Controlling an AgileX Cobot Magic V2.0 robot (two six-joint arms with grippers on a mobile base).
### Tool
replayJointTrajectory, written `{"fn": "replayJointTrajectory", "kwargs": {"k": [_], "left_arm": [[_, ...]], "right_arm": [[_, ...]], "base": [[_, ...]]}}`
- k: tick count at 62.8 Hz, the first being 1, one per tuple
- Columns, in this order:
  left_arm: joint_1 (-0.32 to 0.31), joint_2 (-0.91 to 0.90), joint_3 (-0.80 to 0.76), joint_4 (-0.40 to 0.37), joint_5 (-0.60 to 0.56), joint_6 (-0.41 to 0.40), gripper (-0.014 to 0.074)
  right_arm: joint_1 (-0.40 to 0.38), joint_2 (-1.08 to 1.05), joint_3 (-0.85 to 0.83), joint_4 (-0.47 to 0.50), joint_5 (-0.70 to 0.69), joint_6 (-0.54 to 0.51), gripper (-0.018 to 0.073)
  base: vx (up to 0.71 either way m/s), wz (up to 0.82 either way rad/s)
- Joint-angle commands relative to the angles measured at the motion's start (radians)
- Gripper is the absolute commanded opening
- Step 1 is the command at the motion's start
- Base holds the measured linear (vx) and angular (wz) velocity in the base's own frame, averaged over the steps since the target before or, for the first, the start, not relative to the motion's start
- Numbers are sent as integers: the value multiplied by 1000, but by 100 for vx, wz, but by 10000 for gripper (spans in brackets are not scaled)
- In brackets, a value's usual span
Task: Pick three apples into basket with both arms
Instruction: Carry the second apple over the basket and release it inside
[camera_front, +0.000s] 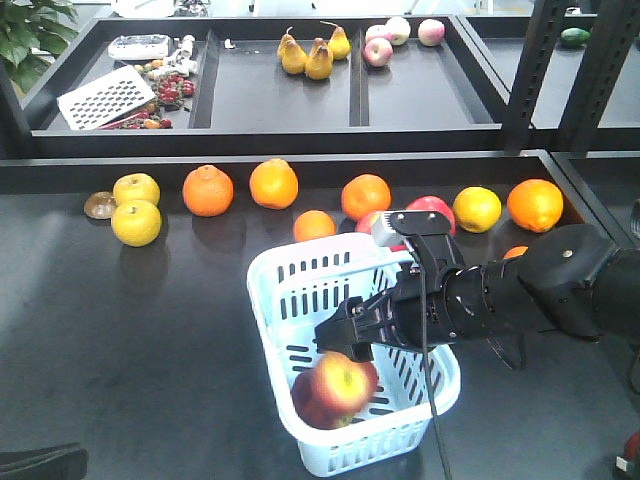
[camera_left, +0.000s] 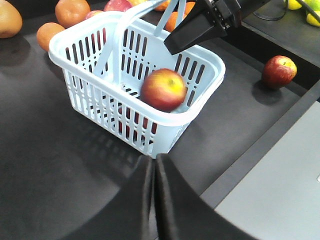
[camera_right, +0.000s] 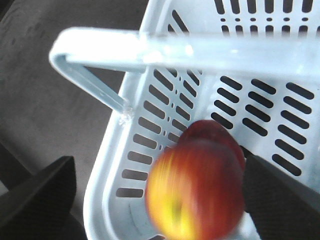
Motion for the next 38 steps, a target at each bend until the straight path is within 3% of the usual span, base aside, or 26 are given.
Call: {"fn": "replayJointTrajectory", "kwargs": {"k": [1, 11, 19, 27, 38], "left_arm": [[-2, 4, -26, -35, -58, -8, -6], [-2, 4, -26, -35, -58, -8, -6], [-2, 4, -26, -35, -58, -8, -6], [-2, 4, -26, -35, -58, -8, -6], [-2, 4, -26, -35, -58, -8, -6]], "right_arm": [[2, -35, -29, 27, 6, -12, 616], [-20, -62, -29, 6, 68, 11, 496], [-70, -125, -29, -119, 152, 161, 274], [-137, -215, -29, -354, 228, 337, -11], [-255, -322, -26, -761, 296, 639, -8]], "base": [[0, 0], [0, 0], [0, 0], [0, 0], [0, 0]]}}
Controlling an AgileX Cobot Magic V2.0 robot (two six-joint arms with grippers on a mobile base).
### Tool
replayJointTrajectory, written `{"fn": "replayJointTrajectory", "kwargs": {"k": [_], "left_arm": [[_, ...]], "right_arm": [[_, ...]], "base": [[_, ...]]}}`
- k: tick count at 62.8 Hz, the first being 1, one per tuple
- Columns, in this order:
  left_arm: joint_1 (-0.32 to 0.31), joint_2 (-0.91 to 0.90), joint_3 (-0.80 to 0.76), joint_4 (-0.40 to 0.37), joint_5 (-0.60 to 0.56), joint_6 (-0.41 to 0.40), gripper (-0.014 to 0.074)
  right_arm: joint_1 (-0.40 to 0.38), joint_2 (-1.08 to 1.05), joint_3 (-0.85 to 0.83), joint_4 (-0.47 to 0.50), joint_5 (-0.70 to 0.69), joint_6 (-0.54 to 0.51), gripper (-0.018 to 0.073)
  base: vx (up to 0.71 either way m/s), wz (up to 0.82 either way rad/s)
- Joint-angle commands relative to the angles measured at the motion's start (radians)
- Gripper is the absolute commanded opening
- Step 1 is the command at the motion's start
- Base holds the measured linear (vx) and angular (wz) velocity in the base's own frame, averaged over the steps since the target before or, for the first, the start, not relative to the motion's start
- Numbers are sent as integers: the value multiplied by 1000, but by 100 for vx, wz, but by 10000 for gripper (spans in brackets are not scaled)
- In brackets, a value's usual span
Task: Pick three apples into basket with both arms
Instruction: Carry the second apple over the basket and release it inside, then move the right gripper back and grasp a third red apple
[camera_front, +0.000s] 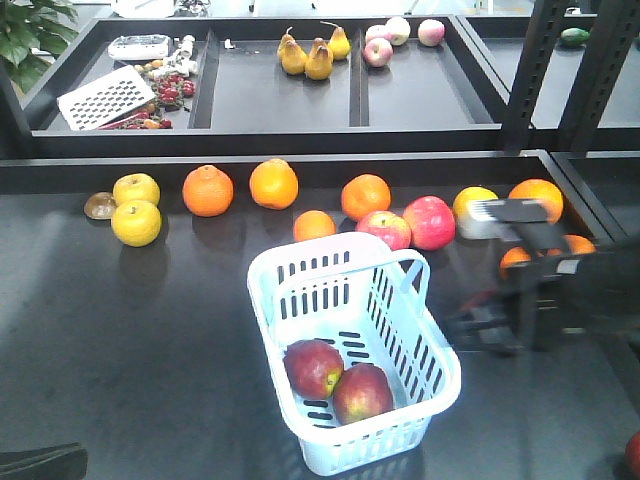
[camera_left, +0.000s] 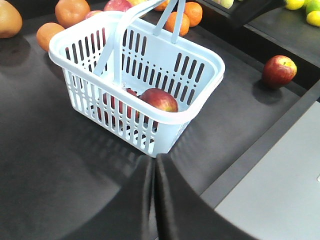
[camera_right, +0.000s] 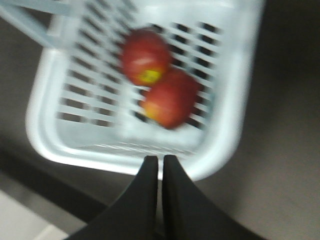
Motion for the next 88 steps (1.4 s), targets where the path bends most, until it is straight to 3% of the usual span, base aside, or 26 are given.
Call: {"fn": "replayJointTrajectory", "kwargs": {"k": [1, 6, 11, 17, 25, 34, 38, 46, 50, 60, 88], "left_arm": [[-2, 4, -26, -35, -58, -8, -6], [-2, 4, -26, -35, -58, -8, -6], [-2, 4, -26, -35, -58, -8, -6], [-2, 4, -26, -35, -58, -8, -6], [-2, 4, -26, -35, -58, -8, -6], [-2, 4, -26, -35, -58, -8, -6], [-2, 4, -26, -35, -58, -8, -6], [-2, 4, -26, -35, -58, -8, -6], [-2, 4, -26, -35, -58, -8, -6], [-2, 4, -26, -35, -56, -8, -6], [-2, 4, -26, -35, -55, -8, -6]], "right_arm": [[-72, -76, -26, -210, 21, 170, -8], [-143, -95, -26, -344, 57, 261, -8], [-221, -94, -26, -418, 80, 306, -4], [-312, -87, -26, -439, 94, 314, 14], [-428, -62, -26, -439, 99, 299, 102], [-514, -10, -26, -445, 97, 290, 324], [-538, 26, -26, -454, 95, 291, 465], [-545, 101, -26, -505, 82, 314, 666], [-545, 133, -26, -528, 72, 344, 713], [-545, 214, -26, -586, 61, 392, 723], [-545, 389, -26, -664, -15, 396, 687]], "base": [[0, 0], [0, 0], [0, 0], [0, 0], [0, 0], [0, 0], [0, 0], [0, 0], [0, 0], [0, 0], [0, 0]]}}
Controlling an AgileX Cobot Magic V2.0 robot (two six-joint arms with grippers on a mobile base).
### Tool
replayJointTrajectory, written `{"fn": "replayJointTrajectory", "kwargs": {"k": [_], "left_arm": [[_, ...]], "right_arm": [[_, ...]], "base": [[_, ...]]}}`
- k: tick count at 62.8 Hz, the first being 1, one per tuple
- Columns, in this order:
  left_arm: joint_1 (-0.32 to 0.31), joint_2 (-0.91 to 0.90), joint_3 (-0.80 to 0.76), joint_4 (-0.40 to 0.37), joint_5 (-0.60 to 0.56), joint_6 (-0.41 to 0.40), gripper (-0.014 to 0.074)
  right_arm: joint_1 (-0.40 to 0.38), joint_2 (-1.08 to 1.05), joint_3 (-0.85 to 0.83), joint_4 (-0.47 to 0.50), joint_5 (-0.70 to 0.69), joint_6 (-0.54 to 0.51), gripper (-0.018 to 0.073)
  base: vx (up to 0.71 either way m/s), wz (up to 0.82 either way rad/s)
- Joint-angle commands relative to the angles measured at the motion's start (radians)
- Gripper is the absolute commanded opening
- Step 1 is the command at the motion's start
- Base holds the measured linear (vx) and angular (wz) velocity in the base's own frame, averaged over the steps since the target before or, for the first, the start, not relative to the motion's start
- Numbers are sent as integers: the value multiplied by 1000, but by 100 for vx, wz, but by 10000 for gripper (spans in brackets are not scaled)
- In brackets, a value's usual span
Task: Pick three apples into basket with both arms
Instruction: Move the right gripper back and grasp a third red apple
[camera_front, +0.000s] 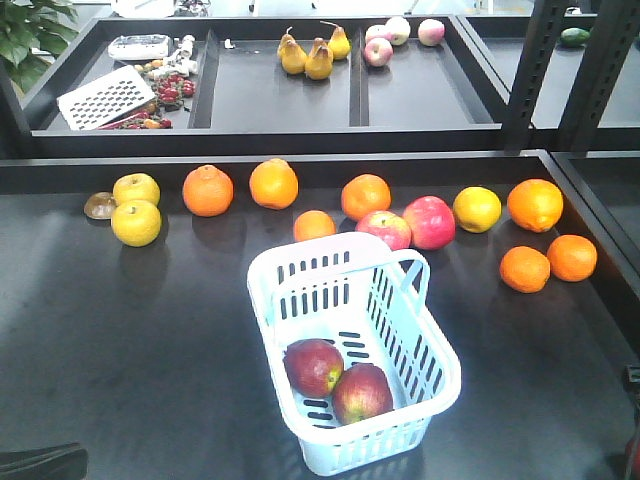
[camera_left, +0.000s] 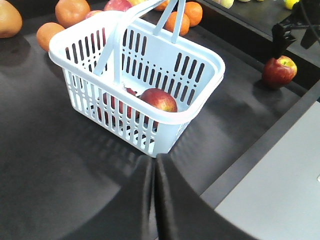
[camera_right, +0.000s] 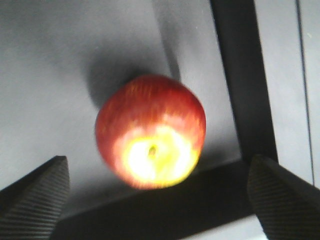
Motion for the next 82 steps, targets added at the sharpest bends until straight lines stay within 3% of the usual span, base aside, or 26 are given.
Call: {"fn": "replayJointTrajectory", "kwargs": {"k": [1, 34, 43, 51, 62, 77, 82], "left_arm": [[-2, 4, -26, -35, -55, -8, -6], [-2, 4, -26, -35, -55, -8, -6], [-2, 4, -26, -35, -55, -8, -6], [-2, 4, -26, -35, -55, -8, -6], [-2, 4, -26, -35, -55, -8, -6], [-2, 4, -26, -35, -55, -8, -6], [-2, 4, -26, -35, -55, -8, -6]], "right_arm": [[-7, 0, -25, -26, -35, -2, 687], [-7, 164, -25, -36, -90, -7, 610], [-7, 144, -26, -18, -86, -10, 476], [-4, 75, -26, 25, -87, -22, 260], [-4, -96, -27, 259, -69, -227, -15], [-1, -344, -25, 713, 75, -549, -5], [32, -409, -25, 832, 143, -661, -4]], "base": [[0, 0], [0, 0], [0, 0], [0, 0], [0, 0], [0, 0], [0, 0]]}}
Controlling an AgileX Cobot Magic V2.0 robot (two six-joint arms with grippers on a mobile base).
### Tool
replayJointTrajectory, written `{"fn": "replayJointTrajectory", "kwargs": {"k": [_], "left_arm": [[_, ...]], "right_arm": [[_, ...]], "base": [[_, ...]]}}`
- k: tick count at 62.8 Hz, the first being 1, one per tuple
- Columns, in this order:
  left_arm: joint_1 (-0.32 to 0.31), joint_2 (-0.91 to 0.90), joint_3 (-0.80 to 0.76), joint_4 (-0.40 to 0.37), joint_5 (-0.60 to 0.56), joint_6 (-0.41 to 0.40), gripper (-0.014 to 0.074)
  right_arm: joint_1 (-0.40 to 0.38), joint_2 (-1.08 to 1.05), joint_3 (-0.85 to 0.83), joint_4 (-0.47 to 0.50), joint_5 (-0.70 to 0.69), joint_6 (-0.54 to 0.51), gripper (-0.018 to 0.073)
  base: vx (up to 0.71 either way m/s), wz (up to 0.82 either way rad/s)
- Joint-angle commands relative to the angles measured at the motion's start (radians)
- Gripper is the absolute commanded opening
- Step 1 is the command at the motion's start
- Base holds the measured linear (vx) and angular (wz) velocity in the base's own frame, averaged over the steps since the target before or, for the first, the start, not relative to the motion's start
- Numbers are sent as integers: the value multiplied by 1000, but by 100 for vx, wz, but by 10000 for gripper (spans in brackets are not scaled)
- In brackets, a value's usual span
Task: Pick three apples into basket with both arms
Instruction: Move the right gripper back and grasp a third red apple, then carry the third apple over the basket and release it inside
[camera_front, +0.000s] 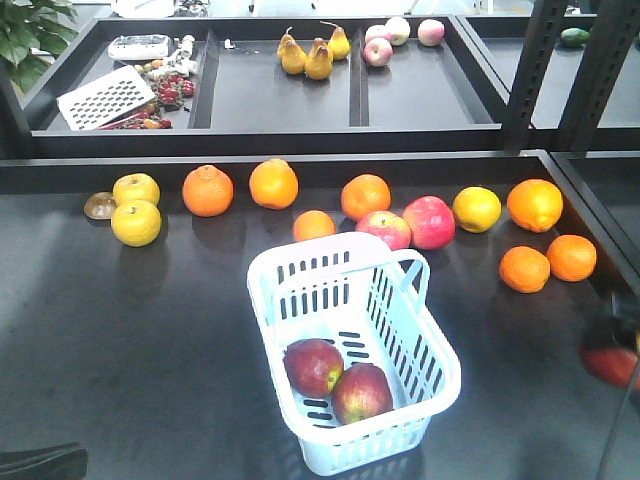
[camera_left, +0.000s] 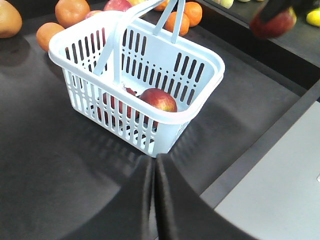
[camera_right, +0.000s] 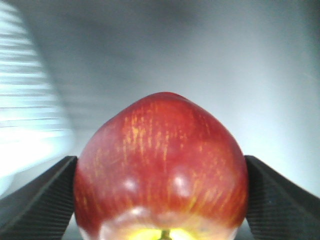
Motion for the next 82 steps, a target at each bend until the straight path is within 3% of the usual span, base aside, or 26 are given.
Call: {"fn": "replayJointTrajectory", "kwargs": {"k": [1, 12, 24, 32, 39, 45, 57, 64, 73, 82], "left_arm": [[-2, 4, -26, -35, -55, -8, -6], [-2, 4, -26, -35, -55, -8, -6], [-2, 4, -26, -35, -55, -8, -6], [-2, 4, -26, -35, -55, -8, -6], [-2, 4, -26, -35, -55, -8, -6], [-2, 4, -26, -35, -55, -8, -6], [-2, 4, -26, -35, -55, -8, -6], [-2, 4, -26, -35, -55, -8, -6], [-2, 4, -26, -33, -55, -8, -6], [-2, 4, -26, -33, -55, -8, -6]], "right_arm": [[35, -106, -23, 196, 79, -153, -4], [244, -197, -23, 321, 70, -157, -4], [538, -141, -23, 288, -130, -92, -3], [652, -48, -23, 279, -275, -87, 8], [691, 27, -25, 292, -378, -93, 60], [699, 85, -40, 337, -401, -142, 169], [699, 139, -74, 438, -394, -230, 530], [699, 139, -74, 448, -383, -246, 669], [699, 139, -73, 448, -385, -245, 685], [699, 139, -73, 448, -377, -246, 615]], "base": [[0, 0], [0, 0], [0, 0], [0, 0], [0, 0], [0, 0], [0, 0], [0, 0], [0, 0], [0, 0]]}}
